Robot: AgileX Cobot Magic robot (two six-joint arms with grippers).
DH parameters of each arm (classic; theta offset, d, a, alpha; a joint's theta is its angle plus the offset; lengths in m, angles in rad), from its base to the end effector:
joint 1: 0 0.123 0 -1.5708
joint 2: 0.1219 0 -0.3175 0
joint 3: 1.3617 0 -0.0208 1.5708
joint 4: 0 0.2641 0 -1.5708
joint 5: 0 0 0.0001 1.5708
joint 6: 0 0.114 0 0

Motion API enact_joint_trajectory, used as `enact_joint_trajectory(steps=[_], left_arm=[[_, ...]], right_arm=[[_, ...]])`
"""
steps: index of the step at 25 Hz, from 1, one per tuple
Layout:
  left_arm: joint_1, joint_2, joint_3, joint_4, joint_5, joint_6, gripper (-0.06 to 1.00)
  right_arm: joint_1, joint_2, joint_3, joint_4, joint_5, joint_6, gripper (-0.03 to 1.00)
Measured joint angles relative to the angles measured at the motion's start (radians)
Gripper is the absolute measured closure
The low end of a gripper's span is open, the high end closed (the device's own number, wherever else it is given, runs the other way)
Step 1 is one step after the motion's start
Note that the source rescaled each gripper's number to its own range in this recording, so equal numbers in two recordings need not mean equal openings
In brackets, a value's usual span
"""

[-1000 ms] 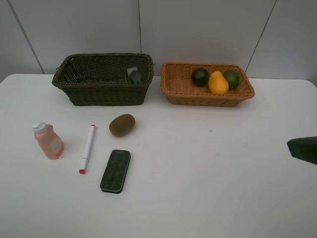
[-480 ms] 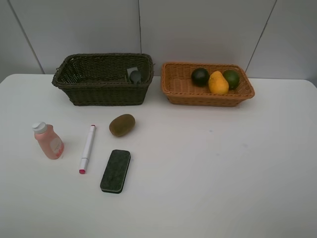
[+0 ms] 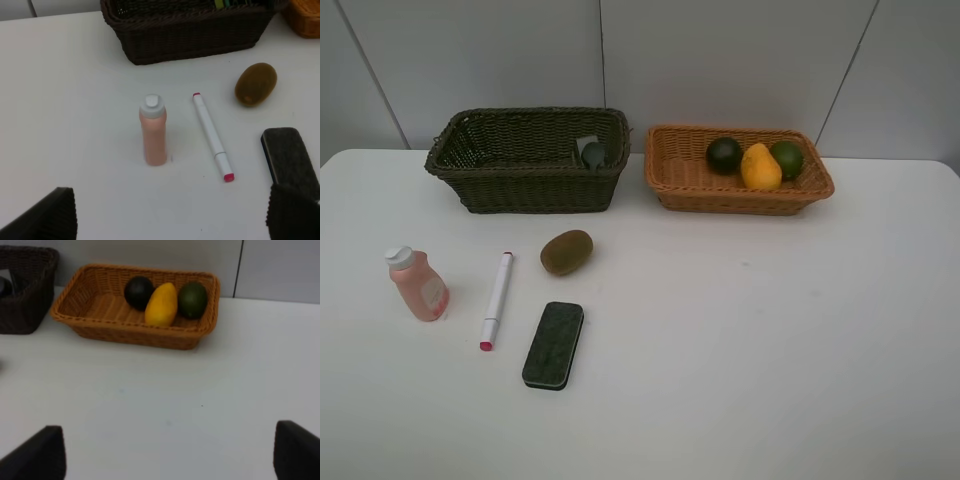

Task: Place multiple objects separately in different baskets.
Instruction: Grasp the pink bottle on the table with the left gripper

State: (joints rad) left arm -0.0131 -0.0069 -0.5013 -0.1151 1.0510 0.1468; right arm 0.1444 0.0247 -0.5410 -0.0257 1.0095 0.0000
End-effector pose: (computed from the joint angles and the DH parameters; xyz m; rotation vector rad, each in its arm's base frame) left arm -0.0066 -0.0113 0.2751 0.1666 2.0146 -0.0526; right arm -0.0034 -0.0030 0.2913 -0.1420 1.9720 0.0636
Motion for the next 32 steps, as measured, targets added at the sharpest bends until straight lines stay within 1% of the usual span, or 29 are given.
enact_joint_trajectory(steps=[3, 9, 32], left_arm=[[0.0, 0.0, 0.0, 0.0, 0.0, 0.0, -0.05], [0.0, 0.0, 0.0, 0.0, 0.0, 0.0, -0.05], [0.0, 0.0, 0.0, 0.0, 0.0, 0.0, -0.05]], right_arm=[[0.0, -0.028, 0.002, 0.026, 0.016, -0.036, -0.03], [-0.008, -0.028, 0.021, 0.046, 0.047, -0.068, -0.03], [-0.008, -0.028, 0.021, 0.053, 0.049, -0.069, -0.03]])
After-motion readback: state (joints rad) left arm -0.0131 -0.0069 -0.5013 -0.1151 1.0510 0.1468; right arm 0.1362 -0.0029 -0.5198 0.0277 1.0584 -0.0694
